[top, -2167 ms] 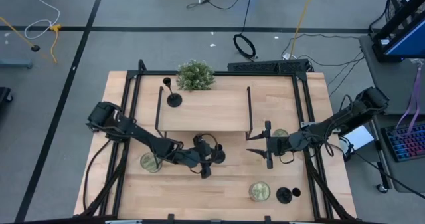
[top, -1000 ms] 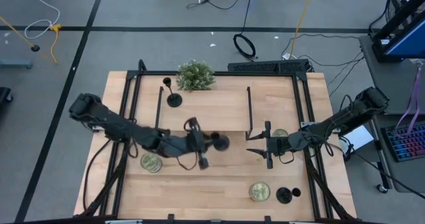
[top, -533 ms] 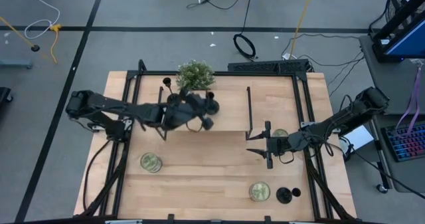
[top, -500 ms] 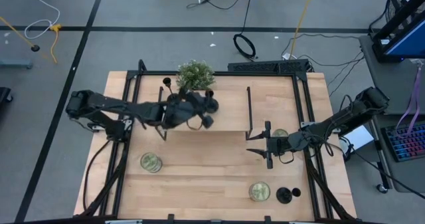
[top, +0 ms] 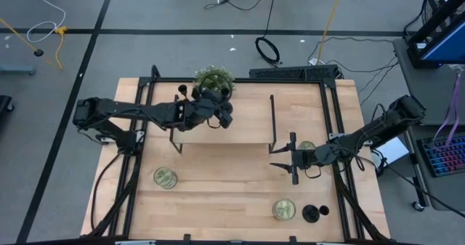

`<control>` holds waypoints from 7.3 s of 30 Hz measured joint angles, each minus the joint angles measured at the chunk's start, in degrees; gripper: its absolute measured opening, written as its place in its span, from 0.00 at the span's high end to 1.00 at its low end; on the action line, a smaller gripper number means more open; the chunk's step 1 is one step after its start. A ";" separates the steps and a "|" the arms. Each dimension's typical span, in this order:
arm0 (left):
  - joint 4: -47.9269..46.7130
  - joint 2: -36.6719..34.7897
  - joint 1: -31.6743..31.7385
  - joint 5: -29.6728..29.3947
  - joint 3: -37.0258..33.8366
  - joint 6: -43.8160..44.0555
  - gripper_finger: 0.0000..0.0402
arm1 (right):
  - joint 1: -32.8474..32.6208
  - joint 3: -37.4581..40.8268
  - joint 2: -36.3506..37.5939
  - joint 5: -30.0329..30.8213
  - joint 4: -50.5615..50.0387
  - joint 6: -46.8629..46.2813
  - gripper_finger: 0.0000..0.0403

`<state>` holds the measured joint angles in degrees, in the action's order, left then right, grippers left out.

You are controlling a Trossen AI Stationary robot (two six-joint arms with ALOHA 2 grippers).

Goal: Pick & Place candle stick holders
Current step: Put the top black candle holder on the shelf aligned with the black candle holder, then put the black candle holder on the shelf aligned with the black candle holders, then put the middle silver scented candle on the shelf

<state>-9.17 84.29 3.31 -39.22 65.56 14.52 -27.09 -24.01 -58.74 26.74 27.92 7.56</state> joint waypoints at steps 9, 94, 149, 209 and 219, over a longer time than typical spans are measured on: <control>-2.18 -0.13 0.81 3.04 0.07 -0.08 0.90 | 0.00 0.00 0.00 0.00 0.02 -1.04 0.58; -10.05 0.02 -8.18 0.29 -0.04 -2.38 0.68 | -23.39 0.78 2.74 -43.34 -14.19 -5.29 0.57; -6.69 0.02 -8.11 0.26 -0.02 -5.42 0.68 | 14.72 1.69 12.09 -10.29 22.93 10.49 0.96; -4.28 0.00 -8.11 0.30 0.00 -6.80 0.68 | 45.09 -22.10 -8.46 -20.87 -18.29 -12.94 0.80; -4.92 0.00 -8.46 0.74 0.00 -6.80 0.68 | 45.00 -22.12 -5.76 -20.89 -22.85 -12.21 0.68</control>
<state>-14.09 84.29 -5.15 -38.48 65.56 7.73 17.91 -46.13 -64.50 5.85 5.08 -4.64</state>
